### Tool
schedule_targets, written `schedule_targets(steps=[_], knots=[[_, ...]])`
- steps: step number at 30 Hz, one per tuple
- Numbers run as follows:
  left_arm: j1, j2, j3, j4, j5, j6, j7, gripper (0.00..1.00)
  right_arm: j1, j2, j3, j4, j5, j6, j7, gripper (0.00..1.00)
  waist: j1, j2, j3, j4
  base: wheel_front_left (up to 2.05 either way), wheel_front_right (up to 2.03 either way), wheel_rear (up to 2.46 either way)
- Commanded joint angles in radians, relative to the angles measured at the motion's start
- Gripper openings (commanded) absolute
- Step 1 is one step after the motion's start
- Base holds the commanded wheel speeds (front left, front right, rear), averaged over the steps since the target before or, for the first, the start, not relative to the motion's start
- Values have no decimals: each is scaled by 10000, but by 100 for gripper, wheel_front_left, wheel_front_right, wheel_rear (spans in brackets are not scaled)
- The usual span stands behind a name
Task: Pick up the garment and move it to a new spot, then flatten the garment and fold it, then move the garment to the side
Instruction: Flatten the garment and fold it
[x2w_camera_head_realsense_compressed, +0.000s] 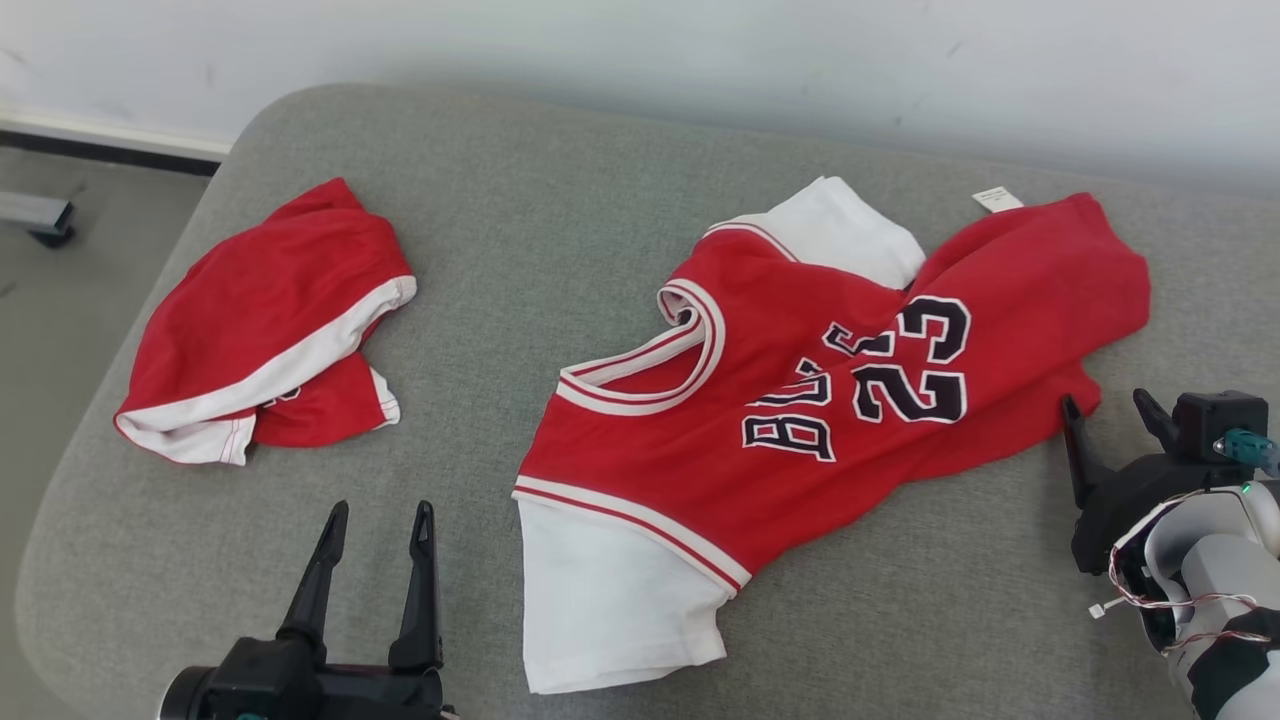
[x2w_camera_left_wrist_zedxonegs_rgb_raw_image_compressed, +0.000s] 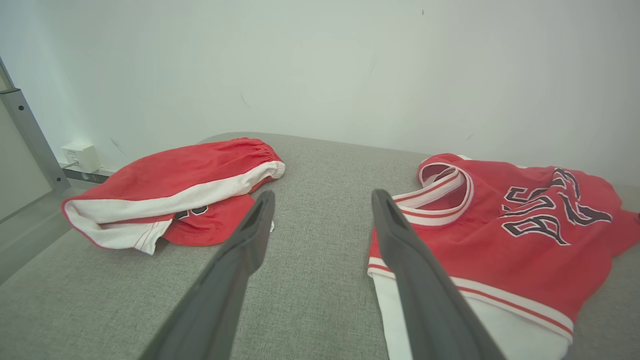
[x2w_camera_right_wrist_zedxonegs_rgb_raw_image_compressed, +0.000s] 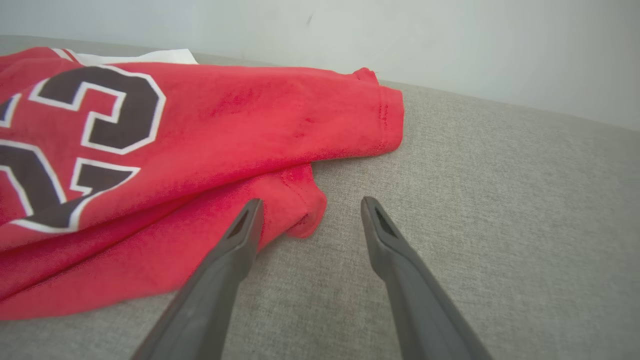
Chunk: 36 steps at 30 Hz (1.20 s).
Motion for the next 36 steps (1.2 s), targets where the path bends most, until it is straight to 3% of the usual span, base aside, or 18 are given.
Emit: schedule_targets(steps=[1, 3, 4, 5, 6, 7, 8, 14, 21, 29, 35, 36], knots=[[-151, -14, -35, -10, -31, -17, -36, 100, -119, 71, -81, 167, -89, 12, 36, 100, 0, 0, 210, 206, 0, 0, 0], [-180, -13, -47, 12, -54, 0, -36, 100, -223, 159, -173, 340, -92, 12, 33, 100, 0, 0, 274, 279, 0, 0, 0], [-201, -14, -50, 31, -62, -4, -36, 100, -268, 196, -214, 432, -89, 12, 41, 50, 0, 0, 298, 308, 0, 0, 0], [-233, -14, -57, 47, -67, -5, -36, 100, -304, 236, -274, 539, -73, 12, 45, 35, 0, 0, 320, 337, 0, 0, 0], [-233, -14, -57, 47, -67, -5, -36, 100, -304, 236, -274, 539, -73, 12, 45, 35, 0, 0, 320, 337, 0, 0, 0], [-259, -14, -59, 60, -61, -6, -36, 100, -321, 292, -311, 658, -50, 12, 75, 5, 0, 0, 335, 361, 0, 0, 0], [-283, -14, -72, 70, -60, -11, -36, 100, -347, 334, -346, 761, -36, 12, 61, 0, 0, 0, 349, 387, 0, 0, 0], [-110, -13, -43, 201, 64, 29, -36, 100, -180, 481, -358, 706, -142, 12, -358, 0, 0, 0, 15, 345, 0, 0, 0], [505, -13, 198, 281, 115, 37, -36, 100, 1045, 500, -411, -721, -61, 12, -537, 0, 0, 0, -904, -249, 0, 0, 0], [1053, -13, 298, 265, 38, 52, -36, 100, 3240, 614, -1023, -3342, -320, 12, -327, 0, 0, 0, -1581, -1014, 0, 0, 0], [1245, -14, 311, 228, 92, 57, -36, 100, 5285, 1007, -2165, -6120, -837, 12, 818, 0, 0, 0, -1776, -1368, 0, 0, 0], [1271, -11, 351, 216, 104, 54, -36, 100, 5970, 1235, -2512, -7079, -988, 12, 1299, 0, 0, 0, -1795, -1436, 0, 0, 0]])
